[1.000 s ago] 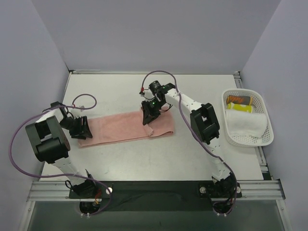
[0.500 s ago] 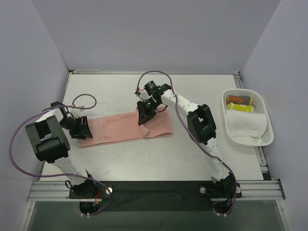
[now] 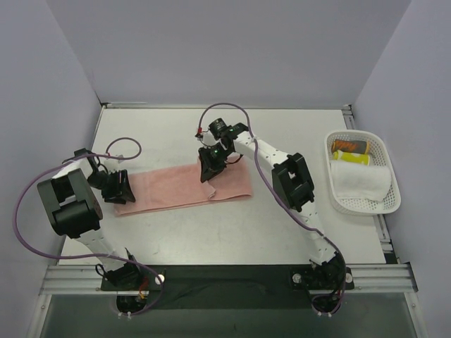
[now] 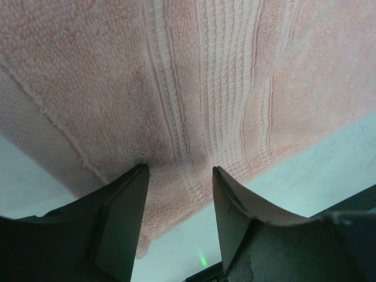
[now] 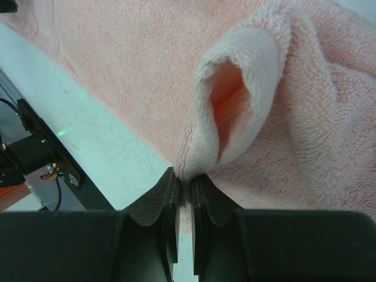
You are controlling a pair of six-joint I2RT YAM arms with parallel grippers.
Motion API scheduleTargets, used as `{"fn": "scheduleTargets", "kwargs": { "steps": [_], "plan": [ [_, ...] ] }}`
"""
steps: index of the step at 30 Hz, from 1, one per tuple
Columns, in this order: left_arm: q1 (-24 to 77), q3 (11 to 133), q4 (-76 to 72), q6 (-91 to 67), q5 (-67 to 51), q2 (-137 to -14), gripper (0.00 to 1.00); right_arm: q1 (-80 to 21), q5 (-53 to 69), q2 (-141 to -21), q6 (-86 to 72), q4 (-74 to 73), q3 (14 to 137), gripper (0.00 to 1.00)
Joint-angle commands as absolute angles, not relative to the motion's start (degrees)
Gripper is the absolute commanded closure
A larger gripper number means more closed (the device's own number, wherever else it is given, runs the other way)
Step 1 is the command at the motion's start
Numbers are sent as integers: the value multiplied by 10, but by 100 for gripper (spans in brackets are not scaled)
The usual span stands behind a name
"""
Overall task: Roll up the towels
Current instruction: Fold the towel
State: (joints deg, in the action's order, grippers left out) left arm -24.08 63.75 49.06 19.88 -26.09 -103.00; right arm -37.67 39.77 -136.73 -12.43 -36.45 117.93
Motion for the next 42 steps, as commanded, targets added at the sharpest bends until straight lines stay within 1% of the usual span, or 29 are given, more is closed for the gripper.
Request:
{"fn": "scheduleTargets", "kwargs": {
  "steps": [1, 3, 6, 7, 10, 11, 13, 16, 17, 18, 20, 21, 22, 24, 26, 31, 33, 36, 39, 40, 41, 42],
  "plan": [
    [-234, 627, 462, 214, -236, -1061, 41, -390, 389, -1376, -128, -370, 1201, 98],
    [-236, 628, 462, 213, -236, -1063, 41, -394, 382, -1383, -128, -369, 1206, 80],
    [-235, 628, 462, 214, -239, -1061, 41, -394, 367, -1387, -126, -369, 1212, 71],
    [-234, 628, 461, 213, -240, -1059, 41, -393, 367, -1388, -124, -370, 1214, 64],
    [-235, 626, 465, 221, -260, -1047, 41, -388, 385, -1374, -115, -370, 1214, 57],
    [-235, 626, 468, 228, -273, -1036, 41, -386, 395, -1357, -113, -370, 1212, 57],
    [-235, 625, 482, 250, -317, -1021, 42, -373, 428, -1314, -101, -370, 1195, 58],
    [-234, 630, 492, 262, -370, -989, 42, -340, 445, -1260, -84, -364, 1151, 60],
    [-235, 632, 494, 262, -380, -977, 42, -330, 449, -1252, -83, -365, 1137, 61],
    [-235, 634, 496, 262, -394, -973, 42, -315, 460, -1245, -82, -365, 1122, 64],
    [-233, 638, 500, 259, -400, -966, 42, -270, 482, -1243, -90, -363, 1075, 67],
    [-232, 637, 501, 260, -398, -966, 42, -258, 493, -1247, -91, -363, 1064, 71],
    [-231, 636, 503, 260, -396, -966, 42, -245, 521, -1256, -95, -363, 1050, 72],
    [-231, 632, 503, 261, -384, -969, 42, -220, 538, -1263, -98, -360, 1021, 74],
    [-230, 626, 501, 260, -375, -975, 42, -213, 545, -1278, -93, -359, 1009, 75],
    [-224, 635, 483, 236, -302, -1012, 43, -213, 540, -1317, -114, -334, 961, 75],
    [-215, 643, 482, 228, -281, -1040, 44, -208, 522, -1317, -110, -335, 944, 75],
    [-196, 669, 468, 216, -262, -1079, 45, -204, 512, -1290, -98, -336, 883, 75],
    [-144, 745, 461, 202, -244, -1147, 45, -217, 522, -1238, -56, -350, 816, 76],
    [-111, 777, 462, 201, -240, -1170, 45, -239, 523, -1206, -5, -379, 806, 76],
    [-97, 859, 465, 193, -235, -1219, 45, -255, 522, -1189, 27, -397, 790, 76],
    [-85, 902, 478, 191, -227, -1242, 45, -267, 520, -1174, 48, -415, 785, 76]
  ]
}}
